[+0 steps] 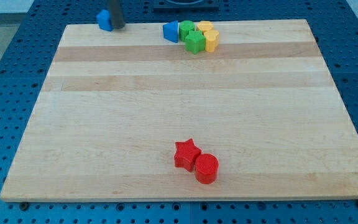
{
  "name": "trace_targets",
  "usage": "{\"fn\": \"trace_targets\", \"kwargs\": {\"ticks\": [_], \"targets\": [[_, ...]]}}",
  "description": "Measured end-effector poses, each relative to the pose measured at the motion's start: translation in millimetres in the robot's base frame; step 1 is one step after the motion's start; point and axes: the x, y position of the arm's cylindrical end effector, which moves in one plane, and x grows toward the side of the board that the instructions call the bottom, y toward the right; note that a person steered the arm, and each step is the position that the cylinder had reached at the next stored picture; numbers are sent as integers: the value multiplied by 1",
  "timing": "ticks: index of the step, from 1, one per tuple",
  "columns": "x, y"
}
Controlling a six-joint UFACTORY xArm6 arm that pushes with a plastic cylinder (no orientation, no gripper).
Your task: Separate the group of blocks
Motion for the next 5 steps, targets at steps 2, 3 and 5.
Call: {"fn": "trace_targets", "kwargs": {"ticks": [2, 3, 5], "targets": [[70, -100], [79, -104], [107, -86]]}}
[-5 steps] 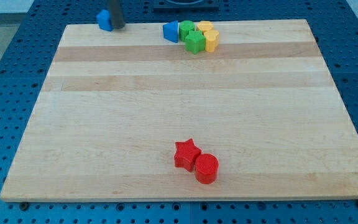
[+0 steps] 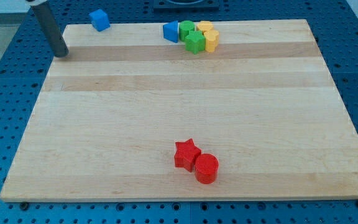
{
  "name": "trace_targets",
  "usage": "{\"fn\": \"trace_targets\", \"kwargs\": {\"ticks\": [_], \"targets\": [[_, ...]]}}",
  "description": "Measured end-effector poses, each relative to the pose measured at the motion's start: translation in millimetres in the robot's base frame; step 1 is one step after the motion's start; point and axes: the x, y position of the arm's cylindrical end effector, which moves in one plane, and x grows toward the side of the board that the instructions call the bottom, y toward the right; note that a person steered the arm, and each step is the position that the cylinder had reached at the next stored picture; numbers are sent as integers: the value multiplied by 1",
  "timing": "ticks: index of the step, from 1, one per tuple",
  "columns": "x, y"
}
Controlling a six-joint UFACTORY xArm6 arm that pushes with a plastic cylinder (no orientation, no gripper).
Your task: Separate the group of blocks
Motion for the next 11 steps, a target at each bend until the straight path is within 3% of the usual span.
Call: {"fn": "trace_targets", "kwargs": {"ticks": [2, 4, 5, 6, 7, 8, 11], "targets": [[33, 86], [52, 284], [33, 392], [-35, 417], [-93, 413], [-114, 389], [-68, 275]]}}
